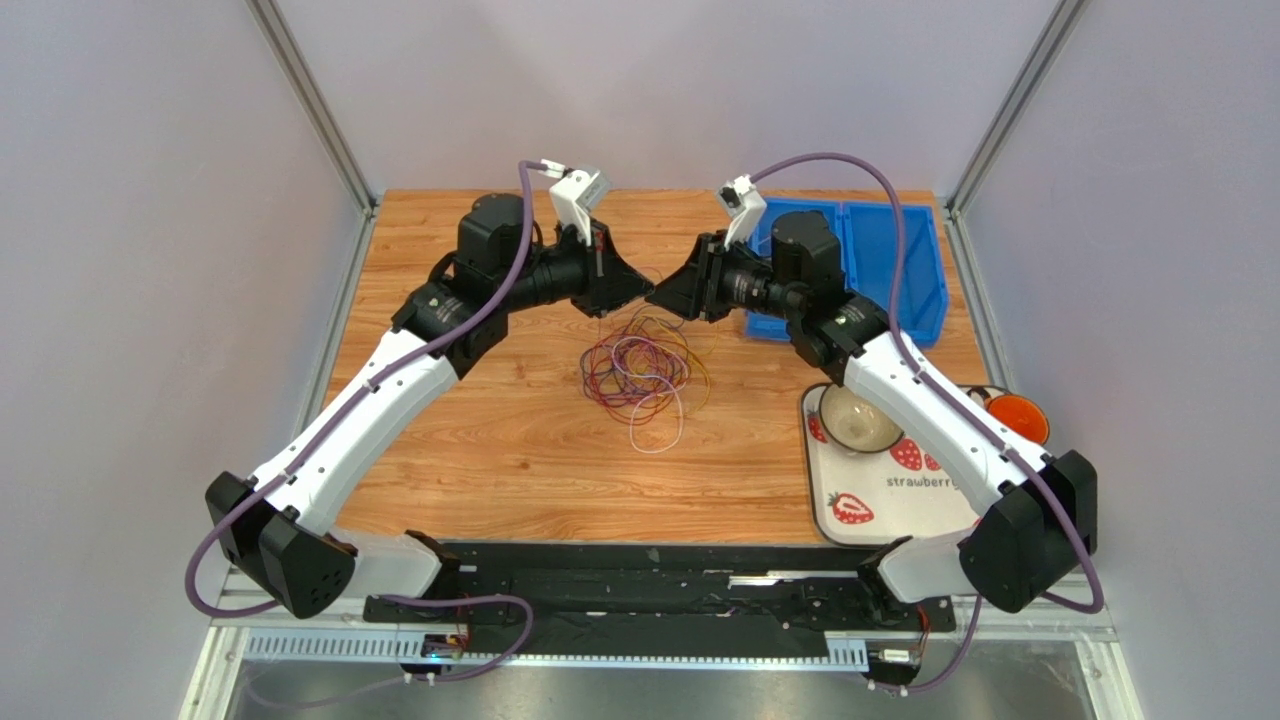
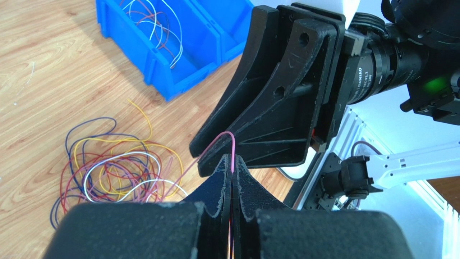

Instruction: Untangle the cables

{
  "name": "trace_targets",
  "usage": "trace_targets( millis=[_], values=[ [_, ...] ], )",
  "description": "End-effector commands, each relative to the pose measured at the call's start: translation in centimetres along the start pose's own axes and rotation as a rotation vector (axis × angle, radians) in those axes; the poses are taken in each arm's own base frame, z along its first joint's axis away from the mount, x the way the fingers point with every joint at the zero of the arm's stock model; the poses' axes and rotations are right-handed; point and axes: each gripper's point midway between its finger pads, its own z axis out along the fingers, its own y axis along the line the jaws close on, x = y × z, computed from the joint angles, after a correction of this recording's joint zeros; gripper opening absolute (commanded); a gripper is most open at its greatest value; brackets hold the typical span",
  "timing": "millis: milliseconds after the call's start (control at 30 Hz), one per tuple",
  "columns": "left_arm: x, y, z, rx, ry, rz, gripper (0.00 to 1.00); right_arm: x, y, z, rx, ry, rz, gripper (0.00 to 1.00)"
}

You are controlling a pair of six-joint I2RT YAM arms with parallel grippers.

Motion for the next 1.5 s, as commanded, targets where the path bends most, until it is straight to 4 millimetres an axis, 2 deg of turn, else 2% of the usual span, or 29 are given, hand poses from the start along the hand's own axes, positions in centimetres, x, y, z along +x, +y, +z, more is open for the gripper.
trace_targets(
  millis=[0,33,67,167,267,300,333,400,433,467,533,567,633,667,767,800,867,967,1033,1100,1200,1300,1467],
  values=[
    [-0.7,-1.3,-0.9,0.038,-0.033,0.032,0.00,-2.4,2.5,-0.1,-0.078,-0.063,-0.058,0.19],
    [-0.5,-1.2,-0.9,0.034,-0.030,0.032,0.00,-2.5,2.5,-0.1,-0.074,-0.064,-0.058,0.06],
    [-0.4,-1.1,-0.9,0.032,-0.029,0.031,0.00,-2.4,2.5,-0.2,-0.073,-0.061,-0.058,0.01],
    [0.0,-1.0,-0.9,0.030,-0.026,0.029,0.00,-2.8,2.8,-0.7,-0.064,-0.065,-0.071,0.00],
    [0.6,-0.6,-0.8,0.023,-0.024,0.026,0.01,-4.3,3.4,-1.9,-0.032,-0.102,-0.102,0.00],
    [0.9,-0.4,-0.7,0.014,-0.024,0.025,0.04,-4.8,3.1,-2.4,0.011,-0.114,-0.111,0.00],
    [1.5,0.3,-0.6,-0.011,-0.018,0.016,0.16,-6.7,4.2,-3.3,0.014,-0.156,-0.137,0.00],
    [1.8,0.8,-0.6,-0.028,-0.027,0.019,0.29,-8.1,4.4,-4.5,0.074,-0.167,-0.158,0.00],
    [2.9,1.4,-0.4,-0.042,-0.014,0.008,0.41,-10.3,5.7,-5.5,0.077,-0.213,-0.197,0.00],
    [2.9,1.7,-0.3,-0.047,-0.027,0.013,0.45,-11.4,6.3,-6.2,0.090,-0.235,-0.212,0.00],
    [4.3,2.4,0.1,-0.062,-0.009,-0.002,0.51,-12.8,6.4,-7.3,0.143,-0.256,-0.234,0.00],
    [4.6,2.7,0.4,-0.065,-0.010,-0.003,0.52,-15.0,7.9,-8.4,0.139,-0.309,-0.256,0.00],
    [6.1,3.6,1.0,-0.077,0.013,-0.021,0.53,-16.5,8.3,-9.5,0.178,-0.338,-0.263,0.00],
    [6.4,3.9,1.4,-0.076,0.014,-0.023,0.53,-18.3,9.3,-10.4,0.176,-0.382,-0.279,0.00],
    [8.4,5.1,2.7,-0.083,0.036,-0.048,0.53,-20.3,10.2,-11.8,0.197,-0.437,-0.299,0.00],
    [8.9,5.5,3.0,-0.083,0.043,-0.053,0.53,-21.9,11.2,-13.0,0.201,-0.487,-0.313,0.00],
    [10.3,6.4,4.2,-0.080,0.056,-0.070,0.53,-23.2,11.9,-13.9,0.210,-0.532,-0.328,0.00],
    [12.8,7.9,6.1,-0.078,0.092,-0.110,0.52,-26.0,13.6,-16.4,0.227,-0.642,-0.368,0.00],
    [14.1,8.0,7.0,-0.045,0.111,-0.145,0.50,-27.7,15.0,-18.6,0.232,-0.730,-0.393,0.00],
    [14.7,7.8,8.2,-0.002,0.093,-0.154,0.50,-28.5,16.0,-19.7,0.214,-0.774,-0.410,0.00],
    [15.3,6.9,9.1,0.033,0.078,-0.139,0.50,-28.7,16.0,-20.5,0.230,-0.807,-0.397,0.00],
    [15.3,5.8,9.5,0.052,0.065,-0.100,0.50,-28.2,15.1,-19.9,0.248,-0.791,-0.394,0.00],
    [15.2,5.9,9.9,-0.018,0.037,-0.033,0.50,-27.4,14.0,-19.2,0.274,-0.762,-0.393,0.00]
  ],
)
